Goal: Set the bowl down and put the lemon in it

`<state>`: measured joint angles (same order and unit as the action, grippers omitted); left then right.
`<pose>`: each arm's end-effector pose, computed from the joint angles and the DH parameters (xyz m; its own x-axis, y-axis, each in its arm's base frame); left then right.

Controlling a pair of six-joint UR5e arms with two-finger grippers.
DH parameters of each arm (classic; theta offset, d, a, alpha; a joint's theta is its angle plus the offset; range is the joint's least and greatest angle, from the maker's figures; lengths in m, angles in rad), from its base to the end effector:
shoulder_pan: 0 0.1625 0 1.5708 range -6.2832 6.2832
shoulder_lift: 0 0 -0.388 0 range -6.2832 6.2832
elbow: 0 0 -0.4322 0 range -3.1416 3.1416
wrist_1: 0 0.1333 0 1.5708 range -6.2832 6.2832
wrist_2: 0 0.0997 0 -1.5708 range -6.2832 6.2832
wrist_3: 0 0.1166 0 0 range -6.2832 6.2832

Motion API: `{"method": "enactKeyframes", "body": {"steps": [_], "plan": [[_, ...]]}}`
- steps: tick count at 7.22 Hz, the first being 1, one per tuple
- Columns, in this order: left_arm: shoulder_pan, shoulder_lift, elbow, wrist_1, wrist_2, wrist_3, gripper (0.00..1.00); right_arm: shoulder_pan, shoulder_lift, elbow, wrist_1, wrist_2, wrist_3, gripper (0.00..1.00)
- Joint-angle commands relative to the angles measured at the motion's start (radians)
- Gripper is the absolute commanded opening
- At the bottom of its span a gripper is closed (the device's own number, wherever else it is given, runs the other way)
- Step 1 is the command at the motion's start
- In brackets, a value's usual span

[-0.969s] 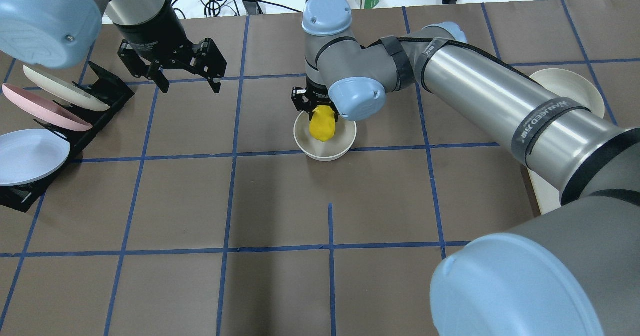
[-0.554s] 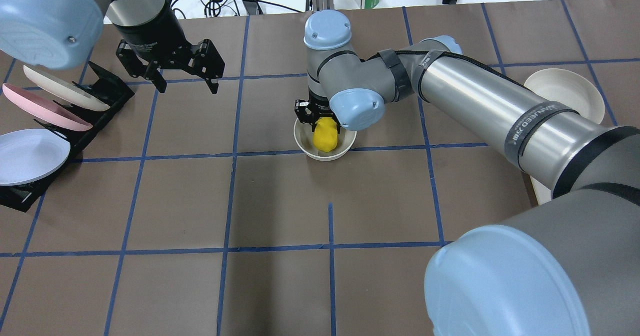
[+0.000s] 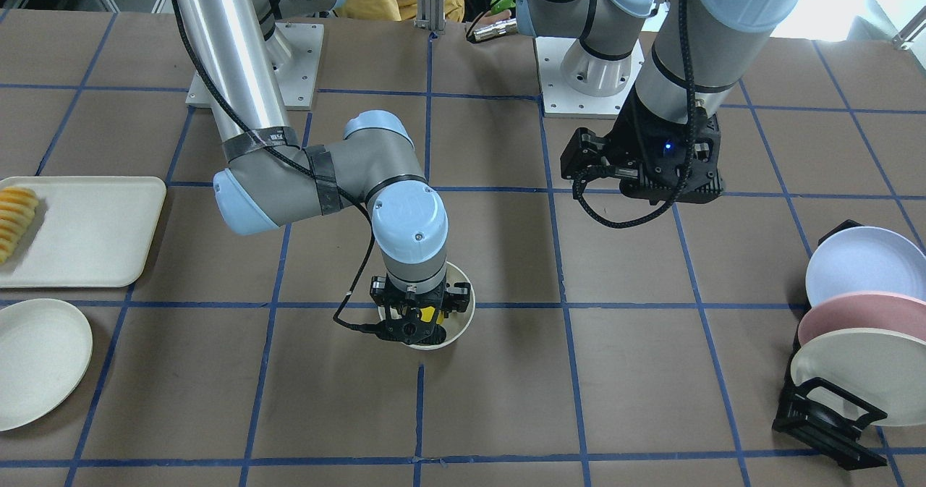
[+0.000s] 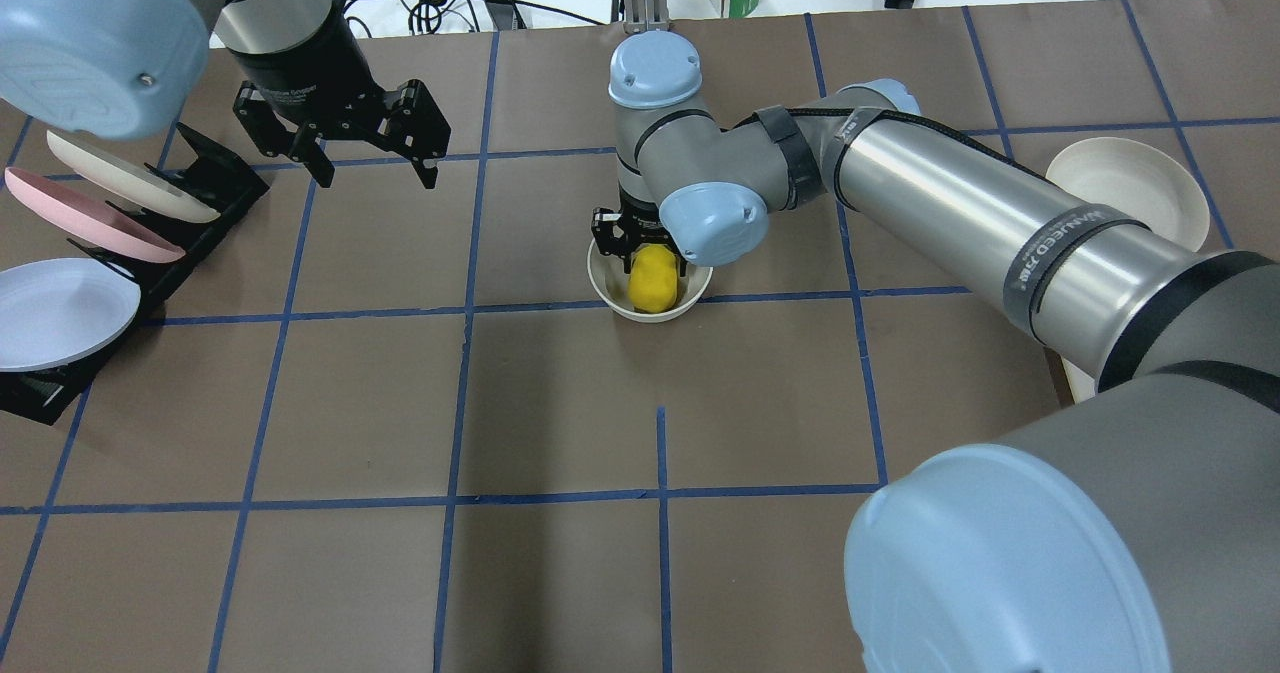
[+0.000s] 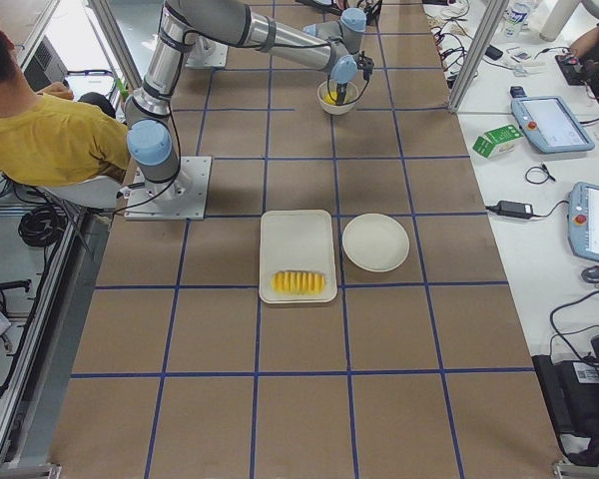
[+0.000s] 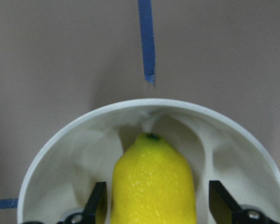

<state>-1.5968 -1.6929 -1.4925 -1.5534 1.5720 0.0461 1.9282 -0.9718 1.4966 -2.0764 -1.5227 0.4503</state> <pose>-0.1481 -0.5720 0.4095 -0.9974 0.0721 0.0000 0.0720 0.9971 0.0264 0.3716 -0.5980 0.1480 -0.9950 0.0938 -0.0349 0.0925 0.9950 0.0382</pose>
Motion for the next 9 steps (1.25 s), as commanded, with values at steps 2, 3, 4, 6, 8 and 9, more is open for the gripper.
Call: {"method": "enactKeyframes", "body": {"steps": [2,3,4,6,8,9], "plan": [[-0.002,0.002,0.000,-0.001,0.002,-0.029,1.00,-0.030,-0.123,-0.012,0.153,-0.013,-0.016,1.00],[-0.002,0.001,0.000,-0.001,0.003,-0.031,1.00,-0.090,-0.186,-0.012,0.197,-0.004,-0.028,1.00],[-0.002,0.002,0.000,-0.007,0.003,-0.031,1.00,-0.160,-0.267,-0.004,0.250,-0.001,-0.050,1.00],[0.000,0.006,0.006,-0.010,0.006,-0.031,1.00,-0.283,-0.433,-0.006,0.420,-0.019,-0.175,1.00],[0.000,0.007,0.011,-0.011,0.006,-0.029,1.00,-0.406,-0.515,0.002,0.478,-0.007,-0.199,1.00],[-0.002,0.007,0.011,-0.010,0.006,-0.029,1.00,-0.403,-0.537,0.005,0.483,-0.019,-0.194,1.00]]}}
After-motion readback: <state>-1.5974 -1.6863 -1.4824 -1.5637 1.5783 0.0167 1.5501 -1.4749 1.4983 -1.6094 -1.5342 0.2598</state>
